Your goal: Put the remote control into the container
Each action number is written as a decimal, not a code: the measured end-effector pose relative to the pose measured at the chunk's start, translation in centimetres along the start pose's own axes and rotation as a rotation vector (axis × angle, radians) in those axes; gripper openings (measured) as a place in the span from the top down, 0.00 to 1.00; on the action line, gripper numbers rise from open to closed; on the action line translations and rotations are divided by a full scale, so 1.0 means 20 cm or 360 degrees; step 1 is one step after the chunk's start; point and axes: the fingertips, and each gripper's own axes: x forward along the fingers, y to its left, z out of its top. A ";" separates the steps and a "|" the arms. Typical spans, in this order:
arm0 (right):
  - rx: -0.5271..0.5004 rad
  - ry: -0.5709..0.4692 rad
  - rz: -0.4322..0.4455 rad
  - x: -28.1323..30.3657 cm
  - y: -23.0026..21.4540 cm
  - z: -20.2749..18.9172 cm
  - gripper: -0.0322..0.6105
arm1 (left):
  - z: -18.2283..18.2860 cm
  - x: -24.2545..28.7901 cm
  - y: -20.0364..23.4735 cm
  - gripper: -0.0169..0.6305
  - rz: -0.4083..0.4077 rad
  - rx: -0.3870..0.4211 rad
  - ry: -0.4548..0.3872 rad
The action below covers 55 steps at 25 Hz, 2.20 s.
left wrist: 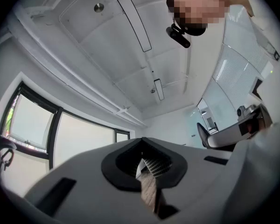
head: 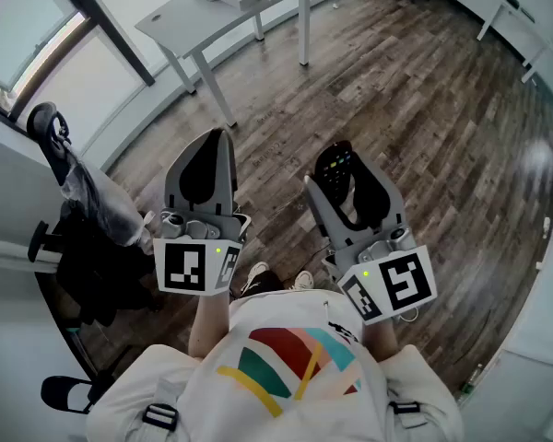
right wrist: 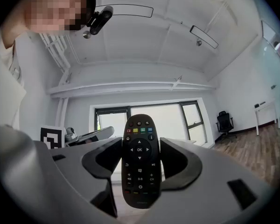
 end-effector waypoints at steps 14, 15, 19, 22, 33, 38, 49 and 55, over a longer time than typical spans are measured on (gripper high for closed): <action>0.0028 0.0007 0.0031 -0.02 0.05 -0.02 0.55 | 0.00 -0.06 0.00 0.96 0.0002 -0.0007 -0.0003; 0.0025 0.0014 0.0028 -0.03 0.05 -0.02 0.55 | 0.00 -0.06 0.01 0.96 0.0004 -0.0007 -0.0005; 0.0031 0.0044 0.0023 -0.04 0.04 -0.04 0.55 | 0.00 -0.07 0.01 0.96 0.0017 -0.0015 0.0001; 0.0057 0.0047 0.0011 -0.07 0.02 -0.04 0.55 | 0.00 -0.09 -0.01 0.96 0.0014 0.0011 0.0019; 0.0181 0.0134 0.0046 0.05 0.02 -0.16 0.55 | -0.04 -0.13 0.18 0.96 0.0146 0.0083 0.0079; 0.0174 0.0161 0.0052 0.21 -0.02 -0.18 0.55 | -0.10 -0.03 0.28 0.96 0.0150 0.0054 0.0072; 0.0068 0.0246 0.0012 0.84 -0.28 -0.18 0.55 | -0.34 0.46 0.73 0.96 0.0216 -0.0052 0.0038; 0.0058 0.0237 0.0043 1.27 -0.32 -0.12 0.55 | -0.40 0.70 1.02 0.96 0.0220 -0.0065 0.0039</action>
